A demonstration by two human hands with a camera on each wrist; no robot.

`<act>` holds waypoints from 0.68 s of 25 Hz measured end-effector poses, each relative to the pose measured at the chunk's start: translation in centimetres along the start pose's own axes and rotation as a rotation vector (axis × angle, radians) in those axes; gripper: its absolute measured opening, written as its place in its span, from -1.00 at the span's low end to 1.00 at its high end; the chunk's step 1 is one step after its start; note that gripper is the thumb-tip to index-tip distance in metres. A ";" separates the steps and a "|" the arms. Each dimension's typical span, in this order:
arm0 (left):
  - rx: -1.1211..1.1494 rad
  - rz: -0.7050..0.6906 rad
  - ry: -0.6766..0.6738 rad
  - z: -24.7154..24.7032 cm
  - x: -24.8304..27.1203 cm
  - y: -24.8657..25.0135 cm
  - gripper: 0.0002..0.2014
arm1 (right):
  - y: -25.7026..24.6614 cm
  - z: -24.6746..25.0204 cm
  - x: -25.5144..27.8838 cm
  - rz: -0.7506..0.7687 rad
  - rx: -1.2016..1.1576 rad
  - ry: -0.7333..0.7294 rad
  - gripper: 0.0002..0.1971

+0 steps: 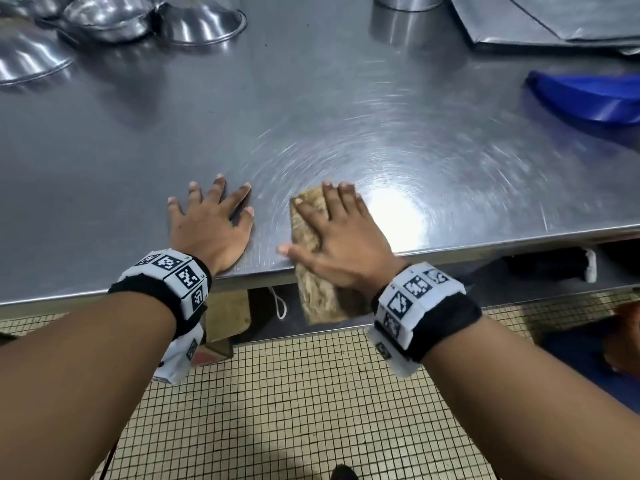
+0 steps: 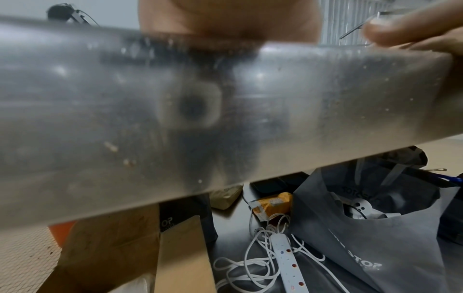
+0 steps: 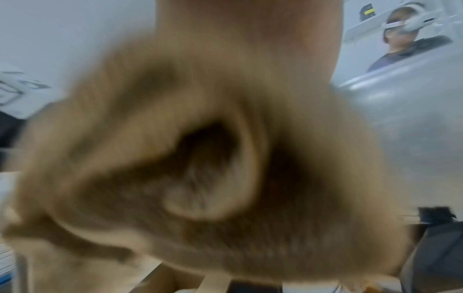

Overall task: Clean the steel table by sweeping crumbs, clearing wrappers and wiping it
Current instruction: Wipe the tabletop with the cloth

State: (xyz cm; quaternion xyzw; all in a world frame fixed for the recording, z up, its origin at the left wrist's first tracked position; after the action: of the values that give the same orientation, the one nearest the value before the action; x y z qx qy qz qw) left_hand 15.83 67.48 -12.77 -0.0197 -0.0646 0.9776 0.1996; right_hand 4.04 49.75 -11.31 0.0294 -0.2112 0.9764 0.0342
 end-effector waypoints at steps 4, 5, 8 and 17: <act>0.021 -0.004 -0.003 0.1 0.2 -0.1 -0.47 | 1.0 -1.2 2.8 0.127 0.175 0.015 0.15; 0.017 -0.005 -0.008 0.0 0.3 -0.1 -0.47 | 1.6 -1.4 3.0 0.137 0.204 0.019 0.16; -0.006 -0.016 -0.020 0.0 0.4 -0.3 -0.46 | 3.2 -0.6 3.4 0.151 0.220 0.051 0.16; 0.020 -0.014 -0.049 0.6 0.4 -0.2 -0.46 | 10.2 4.3 4.8 0.102 0.026 -0.143 -0.02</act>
State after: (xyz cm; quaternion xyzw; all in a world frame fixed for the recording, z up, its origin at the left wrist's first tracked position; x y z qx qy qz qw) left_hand 15.51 67.75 -12.11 0.0066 -0.0596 0.9769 0.2051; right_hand -1.31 38.98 -11.20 0.0889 -0.2015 0.9749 -0.0312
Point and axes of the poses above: each hand's wrist, its own x-axis away from the middle knuckle, its own z-axis out of the back of the hand, y = z × x, the point moved 3 cm from there along -x, towards the middle knuckle, and after that the axes turned 12 degrees about -x, right-handed, at the moved point
